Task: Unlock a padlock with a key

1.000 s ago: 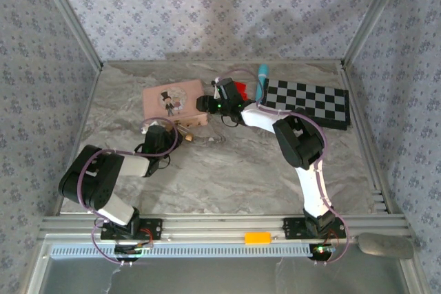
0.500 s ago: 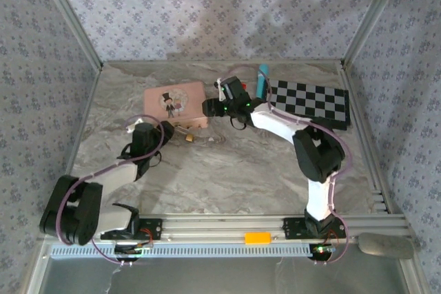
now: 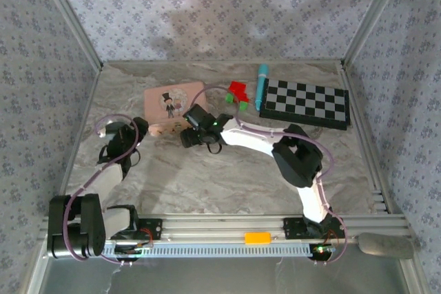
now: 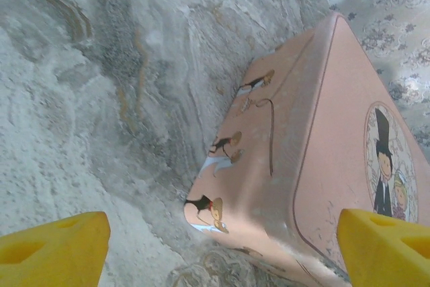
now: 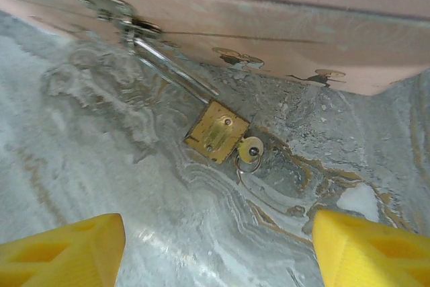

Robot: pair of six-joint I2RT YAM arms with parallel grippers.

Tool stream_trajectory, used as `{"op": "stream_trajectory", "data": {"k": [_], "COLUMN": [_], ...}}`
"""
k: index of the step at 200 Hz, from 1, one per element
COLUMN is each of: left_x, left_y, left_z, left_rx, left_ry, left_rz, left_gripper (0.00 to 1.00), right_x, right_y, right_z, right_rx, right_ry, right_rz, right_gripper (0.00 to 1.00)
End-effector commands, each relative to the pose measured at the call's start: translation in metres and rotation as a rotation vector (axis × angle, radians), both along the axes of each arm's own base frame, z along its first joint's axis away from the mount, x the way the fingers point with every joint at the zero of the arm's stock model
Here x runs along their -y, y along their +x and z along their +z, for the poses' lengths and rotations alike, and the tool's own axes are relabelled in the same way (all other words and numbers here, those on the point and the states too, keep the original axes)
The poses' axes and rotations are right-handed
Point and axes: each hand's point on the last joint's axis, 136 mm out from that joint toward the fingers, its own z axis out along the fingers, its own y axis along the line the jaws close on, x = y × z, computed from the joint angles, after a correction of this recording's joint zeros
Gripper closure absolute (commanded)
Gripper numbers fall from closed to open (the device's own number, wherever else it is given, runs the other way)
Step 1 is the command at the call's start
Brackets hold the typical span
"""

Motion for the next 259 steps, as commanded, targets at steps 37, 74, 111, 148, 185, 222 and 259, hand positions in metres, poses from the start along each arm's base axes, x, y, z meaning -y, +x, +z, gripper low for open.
{"op": "stream_trajectory", "data": {"k": [37, 74, 111, 148, 185, 222, 259], "left_x": [-0.001, -0.002, -0.002, -0.004, -0.005, -0.007, -0.007], "left_y": [-0.002, -0.005, -0.007, -0.008, -0.01, -0.011, -0.011], "left_z": [0.002, -0.003, -0.007, -0.007, -0.01, -0.011, -0.009], "left_rx": [0.016, 0.012, 0.007, 0.008, -0.001, -0.004, 0.002], "left_ry": [-0.01, -0.021, -0.03, -0.032, -0.034, -0.035, -0.03], "left_rz": [-0.048, -0.045, -0.039, -0.03, -0.024, -0.017, -0.016], "left_gripper": [0.12, 0.12, 0.12, 0.12, 0.12, 0.12, 0.12], "right_x": [-0.014, -0.02, -0.021, -0.02, -0.016, -0.017, -0.026], "right_y": [0.016, 0.022, 0.023, 0.022, 0.024, 0.029, 0.035], "right_z": [-0.029, -0.044, -0.048, -0.058, -0.059, -0.052, -0.034], "right_rx": [-0.001, 0.012, 0.025, 0.007, 0.023, 0.065, 0.164], "right_ry": [-0.058, -0.092, -0.099, -0.109, -0.123, -0.116, -0.127], "right_rz": [-0.137, -0.157, -0.159, -0.143, -0.132, -0.068, 0.061], "right_gripper": [0.26, 0.31, 0.37, 0.52, 0.6, 0.76, 0.79]}}
